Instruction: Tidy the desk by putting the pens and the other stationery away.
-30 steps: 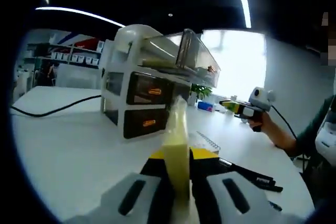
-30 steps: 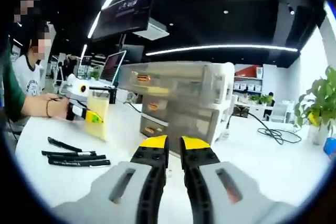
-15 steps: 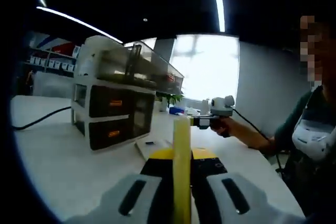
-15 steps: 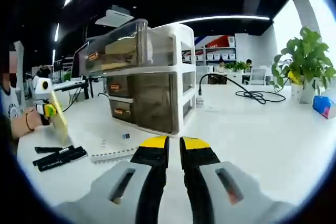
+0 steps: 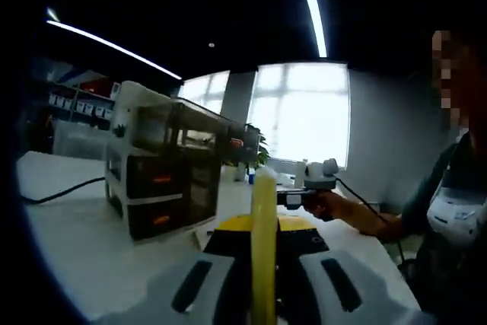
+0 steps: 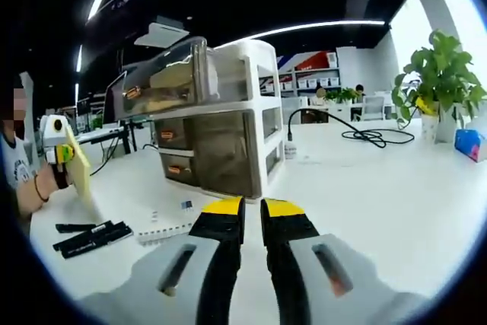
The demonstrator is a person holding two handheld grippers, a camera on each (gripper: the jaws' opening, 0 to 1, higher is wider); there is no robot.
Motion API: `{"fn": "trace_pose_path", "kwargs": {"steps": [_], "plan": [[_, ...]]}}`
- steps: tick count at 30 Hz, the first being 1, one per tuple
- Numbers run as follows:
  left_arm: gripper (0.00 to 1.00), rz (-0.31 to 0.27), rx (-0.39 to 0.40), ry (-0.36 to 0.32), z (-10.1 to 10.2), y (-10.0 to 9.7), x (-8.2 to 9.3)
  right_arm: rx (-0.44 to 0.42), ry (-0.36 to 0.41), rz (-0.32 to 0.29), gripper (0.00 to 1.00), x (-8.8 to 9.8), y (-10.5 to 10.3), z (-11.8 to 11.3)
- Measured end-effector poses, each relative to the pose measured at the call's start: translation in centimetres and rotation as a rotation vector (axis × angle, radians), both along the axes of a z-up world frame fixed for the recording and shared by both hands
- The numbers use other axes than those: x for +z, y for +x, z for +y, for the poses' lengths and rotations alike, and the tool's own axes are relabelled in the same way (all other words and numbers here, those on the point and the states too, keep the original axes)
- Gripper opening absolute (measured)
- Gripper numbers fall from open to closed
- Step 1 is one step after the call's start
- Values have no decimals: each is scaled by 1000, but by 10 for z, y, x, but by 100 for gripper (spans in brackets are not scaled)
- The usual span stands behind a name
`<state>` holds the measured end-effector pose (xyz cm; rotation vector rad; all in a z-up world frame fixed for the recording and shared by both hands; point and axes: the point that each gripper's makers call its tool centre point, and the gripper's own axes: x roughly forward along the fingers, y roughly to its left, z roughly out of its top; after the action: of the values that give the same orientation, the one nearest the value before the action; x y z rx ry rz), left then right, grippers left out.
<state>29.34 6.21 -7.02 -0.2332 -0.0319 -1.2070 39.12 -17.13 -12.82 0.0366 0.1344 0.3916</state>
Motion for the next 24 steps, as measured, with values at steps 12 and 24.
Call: {"fn": "trace_pose_path", "kwargs": {"steps": [12,24], "plan": [[9,-128,114,-105,17,19,107,-9,93,-1,12,5,-3,1],[9,-220,251,125,-6,95,178,42,96,25,10,3,-3,2]]}}
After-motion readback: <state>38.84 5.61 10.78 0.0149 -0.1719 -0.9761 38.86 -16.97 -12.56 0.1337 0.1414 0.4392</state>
